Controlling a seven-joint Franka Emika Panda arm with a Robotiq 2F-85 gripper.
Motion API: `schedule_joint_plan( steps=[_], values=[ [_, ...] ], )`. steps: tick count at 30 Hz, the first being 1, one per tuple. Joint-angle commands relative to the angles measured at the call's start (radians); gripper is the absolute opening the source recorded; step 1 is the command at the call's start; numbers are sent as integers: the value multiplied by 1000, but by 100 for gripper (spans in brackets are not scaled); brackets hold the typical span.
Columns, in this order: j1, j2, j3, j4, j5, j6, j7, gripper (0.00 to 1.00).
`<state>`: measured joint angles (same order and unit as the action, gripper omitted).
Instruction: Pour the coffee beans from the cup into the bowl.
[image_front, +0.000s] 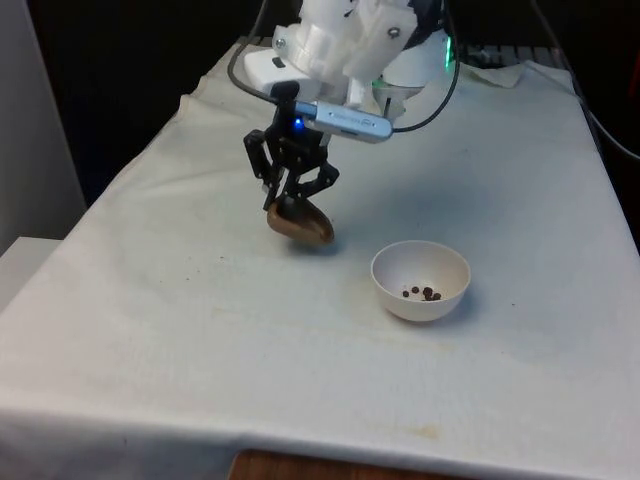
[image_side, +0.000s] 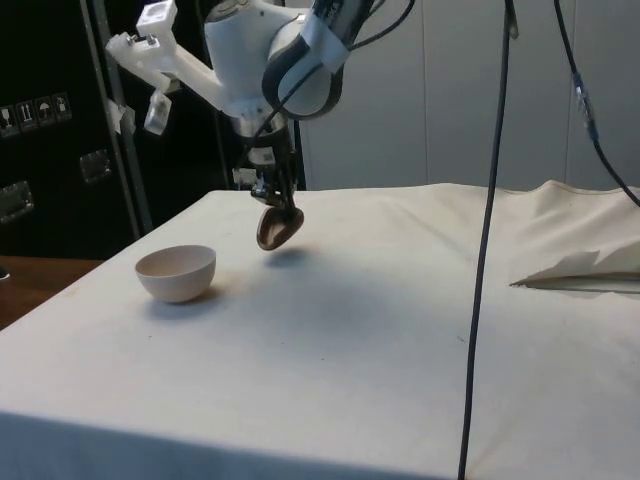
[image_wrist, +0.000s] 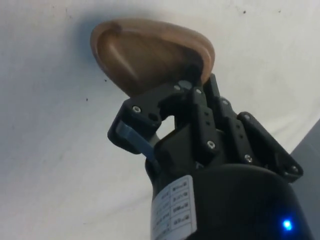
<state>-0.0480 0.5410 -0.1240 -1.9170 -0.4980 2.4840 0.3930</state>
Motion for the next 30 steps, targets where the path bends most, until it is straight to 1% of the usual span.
schedule_joint_plan(
  steps=[1, 2, 5, 7, 8, 9, 10, 12, 13, 14, 15, 16, 21, 22, 23, 24, 27, 28, 30],
  values=[
    [-14, 0, 11, -9, 18, 18, -22, 12],
    [-15, 2, 7, -13, 37, 29, -44, 12],
    [-17, 7, 2, -19, 68, 44, -78, 12],
    [-16, 10, -2, -21, 90, 53, -101, 12],
    [-1, 12, -18, -15, 85, 39, -93, 12],
    [-16, 14, -7, -23, 113, 61, -125, 12],
    [-15, 15, -9, -25, 124, 65, -137, 12],
    [-17, 18, -11, -27, 146, 74, -161, 12],
    [-16, 22, -15, -28, 168, 81, -185, 12],
    [-17, 23, -16, -28, 181, 85, -198, 12],
    [-1, 23, -31, -24, 165, 70, -179, 12],
    [-18, 25, -16, -28, 193, 87, -210, 12],
    [-17, 32, -22, -27, 256, 102, -275, 12],
    [-18, 34, -23, -27, 282, 108, -302, 12],
    [-2, 34, -41, -24, 269, 95, -286, 12],
    [-18, 35, -24, -27, 295, 110, -315, 12],
    [-19, 39, -27, -26, 334, 117, -355, 12],
    [-18, 41, -29, -26, 360, 120, -382, 12],
    [-20, 43, -30, -25, 386, 121, -409, 12]
  ],
)
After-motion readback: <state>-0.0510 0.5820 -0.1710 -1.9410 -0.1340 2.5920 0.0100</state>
